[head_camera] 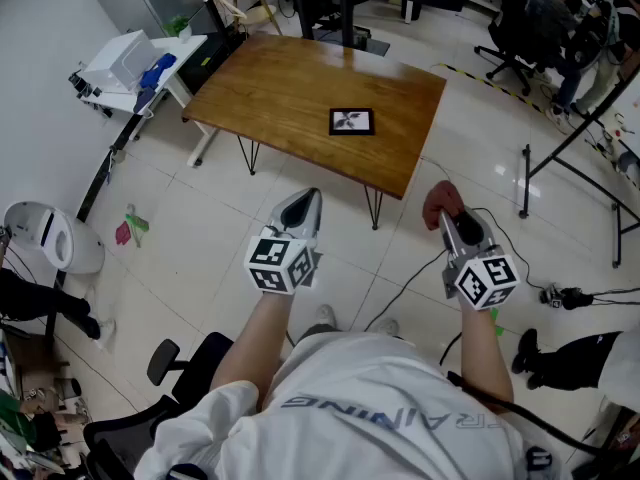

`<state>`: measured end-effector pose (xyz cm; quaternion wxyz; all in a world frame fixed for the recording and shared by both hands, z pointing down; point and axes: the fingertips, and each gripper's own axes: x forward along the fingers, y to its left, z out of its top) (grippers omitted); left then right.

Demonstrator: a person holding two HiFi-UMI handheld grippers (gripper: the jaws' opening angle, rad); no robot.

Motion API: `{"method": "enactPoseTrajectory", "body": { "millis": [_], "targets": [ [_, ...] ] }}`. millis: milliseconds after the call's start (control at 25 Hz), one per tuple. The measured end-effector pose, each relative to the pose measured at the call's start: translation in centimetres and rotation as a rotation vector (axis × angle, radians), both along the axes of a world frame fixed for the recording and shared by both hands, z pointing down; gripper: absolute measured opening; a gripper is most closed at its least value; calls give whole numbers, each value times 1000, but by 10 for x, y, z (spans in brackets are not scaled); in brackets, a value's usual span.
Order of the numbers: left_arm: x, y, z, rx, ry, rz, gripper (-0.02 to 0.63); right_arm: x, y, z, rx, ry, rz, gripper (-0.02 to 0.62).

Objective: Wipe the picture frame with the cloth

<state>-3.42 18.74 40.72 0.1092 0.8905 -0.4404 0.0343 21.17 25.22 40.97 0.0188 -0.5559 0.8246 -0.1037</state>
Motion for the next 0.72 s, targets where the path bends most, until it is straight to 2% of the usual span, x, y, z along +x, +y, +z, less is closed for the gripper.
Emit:
{"method": "enactPoseTrajectory", "body": {
  "millis": [360,560,720],
  "targets": [
    [18,23,4,-14,14,-82,3,6,12,24,-42,-15,-112,110],
    [5,23,10,-22,21,-132,3,-9,4,38,-74,-30,-174,110],
    [-2,7,16,-34,37,-144,3,-13,-15,42,-86,-19,-176,110]
  ]
}}
